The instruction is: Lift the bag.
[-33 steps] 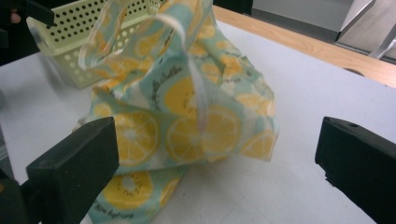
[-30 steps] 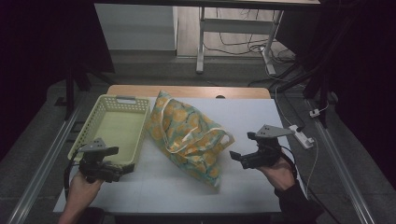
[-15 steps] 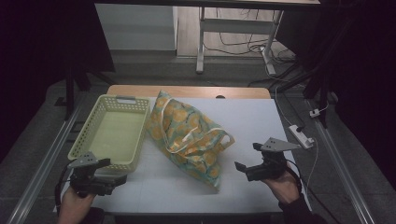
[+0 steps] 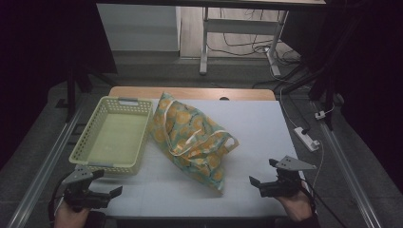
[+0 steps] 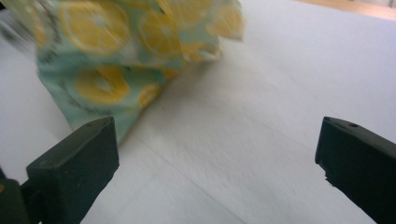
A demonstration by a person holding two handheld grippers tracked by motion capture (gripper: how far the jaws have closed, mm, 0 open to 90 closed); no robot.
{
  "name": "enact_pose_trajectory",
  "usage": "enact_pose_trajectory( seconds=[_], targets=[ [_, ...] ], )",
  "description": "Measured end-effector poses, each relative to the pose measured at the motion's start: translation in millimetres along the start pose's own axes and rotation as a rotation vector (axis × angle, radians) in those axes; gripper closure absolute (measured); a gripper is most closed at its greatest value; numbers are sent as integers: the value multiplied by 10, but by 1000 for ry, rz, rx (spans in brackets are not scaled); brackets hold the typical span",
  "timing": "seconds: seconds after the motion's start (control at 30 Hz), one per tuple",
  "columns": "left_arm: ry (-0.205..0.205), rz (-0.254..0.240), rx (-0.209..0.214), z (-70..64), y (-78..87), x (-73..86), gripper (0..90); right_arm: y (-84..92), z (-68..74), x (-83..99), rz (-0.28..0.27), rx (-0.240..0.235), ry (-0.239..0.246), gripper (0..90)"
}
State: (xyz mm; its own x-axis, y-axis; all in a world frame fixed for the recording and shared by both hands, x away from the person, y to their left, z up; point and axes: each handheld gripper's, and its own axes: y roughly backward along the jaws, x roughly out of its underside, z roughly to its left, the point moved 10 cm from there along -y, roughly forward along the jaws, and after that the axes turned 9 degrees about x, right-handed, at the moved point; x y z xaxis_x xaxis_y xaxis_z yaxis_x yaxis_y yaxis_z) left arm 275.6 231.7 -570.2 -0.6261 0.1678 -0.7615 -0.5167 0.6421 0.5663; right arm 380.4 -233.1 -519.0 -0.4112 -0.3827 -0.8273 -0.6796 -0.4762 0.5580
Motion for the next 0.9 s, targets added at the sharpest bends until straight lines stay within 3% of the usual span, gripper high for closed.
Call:
enact_pose_trajectory(
  seconds=[0.27,0.6,0.73,0.9],
  targets=[
    [28,37,-24,81,10,165,0,46,-91,248,35,30,-28,0],
    [60,62,-65,160,82,255,0,62,-104,546,131,41,-39,0],
    [68,74,-58,163,78,273,0,42,-104,650,176,35,-46,0],
    [84,81,-47,169,68,278,0,38,-116,655,178,31,-57,0]
  ],
)
